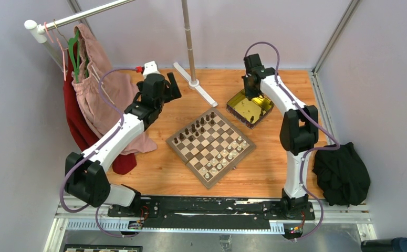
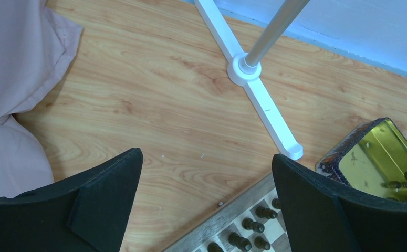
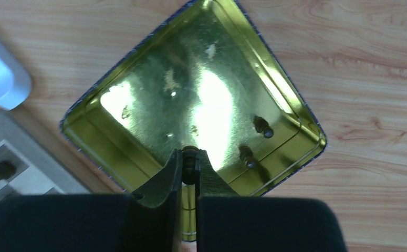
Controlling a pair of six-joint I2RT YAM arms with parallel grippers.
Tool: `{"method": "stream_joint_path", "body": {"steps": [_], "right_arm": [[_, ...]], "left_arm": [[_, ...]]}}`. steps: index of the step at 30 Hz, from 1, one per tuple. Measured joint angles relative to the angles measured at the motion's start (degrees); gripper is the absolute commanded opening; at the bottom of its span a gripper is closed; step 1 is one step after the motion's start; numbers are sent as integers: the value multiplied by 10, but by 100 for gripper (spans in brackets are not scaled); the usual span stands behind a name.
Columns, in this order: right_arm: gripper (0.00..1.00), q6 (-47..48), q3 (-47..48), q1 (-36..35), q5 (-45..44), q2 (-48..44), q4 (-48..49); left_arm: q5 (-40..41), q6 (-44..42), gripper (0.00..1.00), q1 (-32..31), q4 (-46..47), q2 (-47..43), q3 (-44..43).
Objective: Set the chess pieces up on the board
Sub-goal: Place the chess piece on the chessboard.
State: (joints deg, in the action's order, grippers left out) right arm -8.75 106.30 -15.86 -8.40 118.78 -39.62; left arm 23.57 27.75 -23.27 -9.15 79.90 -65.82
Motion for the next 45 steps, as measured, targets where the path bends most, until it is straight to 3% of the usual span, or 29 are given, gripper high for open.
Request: {"method": "stream_joint_path", "body": {"steps": [23, 45], "right_arm": [[0, 42, 18, -158, 31, -16, -39], [0, 54, 28, -186, 60, 49, -39]], "left_arm": [[3, 16, 100, 1, -12, -63, 47], [10, 31, 100, 2, -13, -63, 48]]}}
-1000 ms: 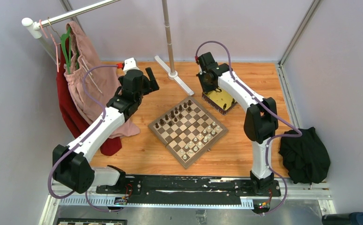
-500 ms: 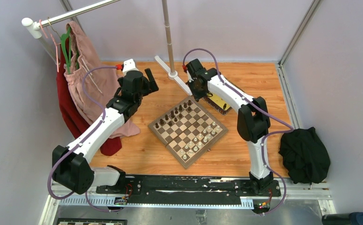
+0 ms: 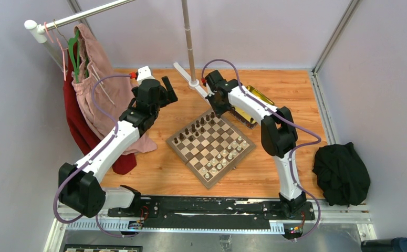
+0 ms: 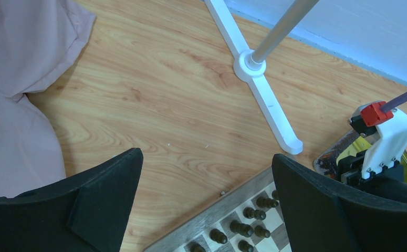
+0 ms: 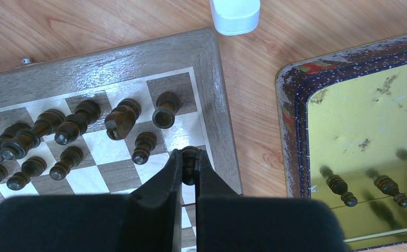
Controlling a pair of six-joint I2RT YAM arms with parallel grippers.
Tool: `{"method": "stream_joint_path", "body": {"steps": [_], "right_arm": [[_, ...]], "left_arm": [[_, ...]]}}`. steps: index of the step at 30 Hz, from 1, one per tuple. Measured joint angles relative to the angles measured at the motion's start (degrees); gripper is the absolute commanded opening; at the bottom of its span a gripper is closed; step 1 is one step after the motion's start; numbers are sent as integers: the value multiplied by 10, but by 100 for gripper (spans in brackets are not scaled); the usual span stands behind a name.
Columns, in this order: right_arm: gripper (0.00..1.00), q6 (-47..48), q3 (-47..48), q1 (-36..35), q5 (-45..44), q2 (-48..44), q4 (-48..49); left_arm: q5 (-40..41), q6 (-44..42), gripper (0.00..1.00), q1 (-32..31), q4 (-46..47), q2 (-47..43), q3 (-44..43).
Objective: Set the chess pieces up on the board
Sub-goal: Place the chess piece on the chessboard.
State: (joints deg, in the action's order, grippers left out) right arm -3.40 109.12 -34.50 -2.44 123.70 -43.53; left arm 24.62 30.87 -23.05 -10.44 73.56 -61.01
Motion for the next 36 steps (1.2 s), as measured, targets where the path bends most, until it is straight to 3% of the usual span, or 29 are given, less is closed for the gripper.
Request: {"method": "stream_joint_path", "body": {"steps": [36], "right_arm": [[0, 0, 0, 0, 29, 18, 20]], "left_arm": [[0, 6, 100, 0, 0, 10, 0]]}}
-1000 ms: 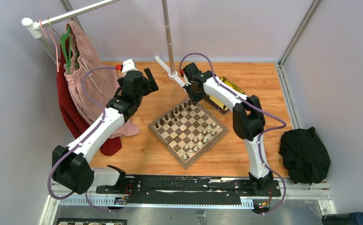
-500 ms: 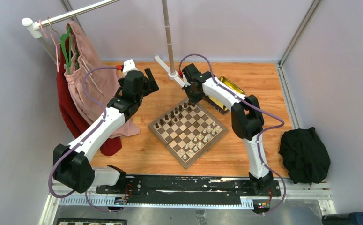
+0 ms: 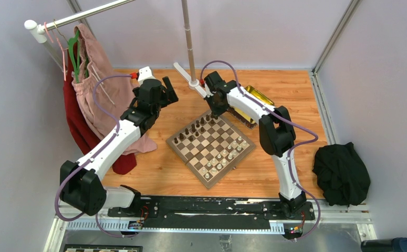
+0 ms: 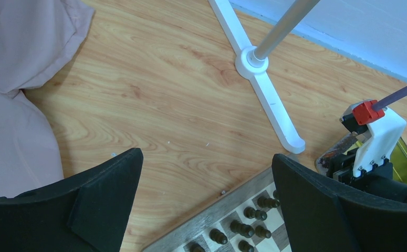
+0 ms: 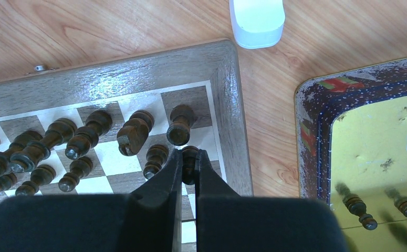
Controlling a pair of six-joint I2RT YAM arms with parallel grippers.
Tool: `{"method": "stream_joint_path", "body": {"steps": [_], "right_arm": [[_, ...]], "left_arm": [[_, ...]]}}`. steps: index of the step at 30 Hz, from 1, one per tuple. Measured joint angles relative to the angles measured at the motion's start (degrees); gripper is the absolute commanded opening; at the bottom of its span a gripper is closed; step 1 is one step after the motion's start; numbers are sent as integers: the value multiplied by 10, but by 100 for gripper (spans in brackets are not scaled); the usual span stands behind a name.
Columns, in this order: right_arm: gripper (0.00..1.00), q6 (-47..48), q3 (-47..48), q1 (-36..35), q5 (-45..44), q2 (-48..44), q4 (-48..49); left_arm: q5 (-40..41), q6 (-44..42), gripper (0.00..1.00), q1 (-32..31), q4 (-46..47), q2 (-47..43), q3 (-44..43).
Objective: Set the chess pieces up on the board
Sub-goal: Place the chess piece on the chessboard.
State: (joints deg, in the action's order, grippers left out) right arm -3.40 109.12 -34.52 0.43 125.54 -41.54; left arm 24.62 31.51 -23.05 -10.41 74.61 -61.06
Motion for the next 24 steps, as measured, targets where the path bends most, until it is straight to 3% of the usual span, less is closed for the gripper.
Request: {"method": "stream_joint_path", "body": {"steps": [24], "right_arm": [[0, 0, -5, 0, 0, 13, 13]], "left_arm": [[0, 0, 100, 0, 0, 9, 0]]}}
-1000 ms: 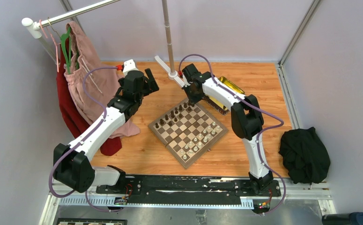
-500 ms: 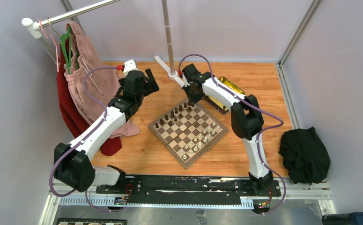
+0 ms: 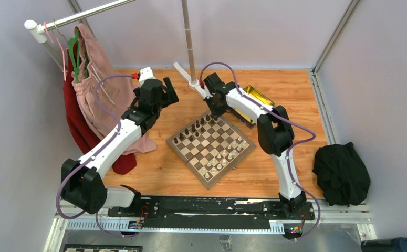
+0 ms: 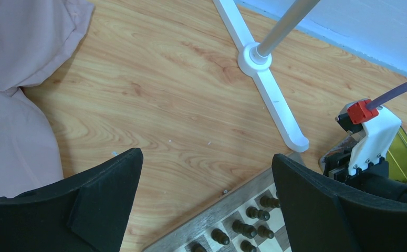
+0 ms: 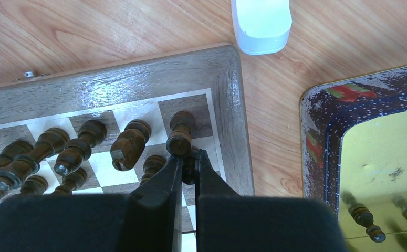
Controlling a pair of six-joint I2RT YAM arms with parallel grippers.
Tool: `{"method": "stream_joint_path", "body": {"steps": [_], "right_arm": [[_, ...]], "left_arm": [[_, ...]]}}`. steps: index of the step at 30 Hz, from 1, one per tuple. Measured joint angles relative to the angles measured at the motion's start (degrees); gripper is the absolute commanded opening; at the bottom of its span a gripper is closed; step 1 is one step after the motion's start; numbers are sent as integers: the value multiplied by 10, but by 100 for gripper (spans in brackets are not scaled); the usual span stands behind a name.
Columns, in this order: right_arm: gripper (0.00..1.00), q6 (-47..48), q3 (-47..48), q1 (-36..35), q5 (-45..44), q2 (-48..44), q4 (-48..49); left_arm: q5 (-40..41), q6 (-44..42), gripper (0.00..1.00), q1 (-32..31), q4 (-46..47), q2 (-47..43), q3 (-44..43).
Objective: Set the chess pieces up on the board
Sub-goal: Place the chess piece on the chessboard.
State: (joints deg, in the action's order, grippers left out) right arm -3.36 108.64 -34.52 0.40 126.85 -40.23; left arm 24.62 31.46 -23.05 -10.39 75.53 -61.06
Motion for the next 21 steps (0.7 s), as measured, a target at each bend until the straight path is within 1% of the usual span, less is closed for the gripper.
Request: {"method": "stream_joint_path", "body": {"steps": [21], "right_arm": [[0, 2, -5, -3, -19, 0, 7]], "left_arm": [[0, -9, 100, 0, 0, 7, 0]]}}
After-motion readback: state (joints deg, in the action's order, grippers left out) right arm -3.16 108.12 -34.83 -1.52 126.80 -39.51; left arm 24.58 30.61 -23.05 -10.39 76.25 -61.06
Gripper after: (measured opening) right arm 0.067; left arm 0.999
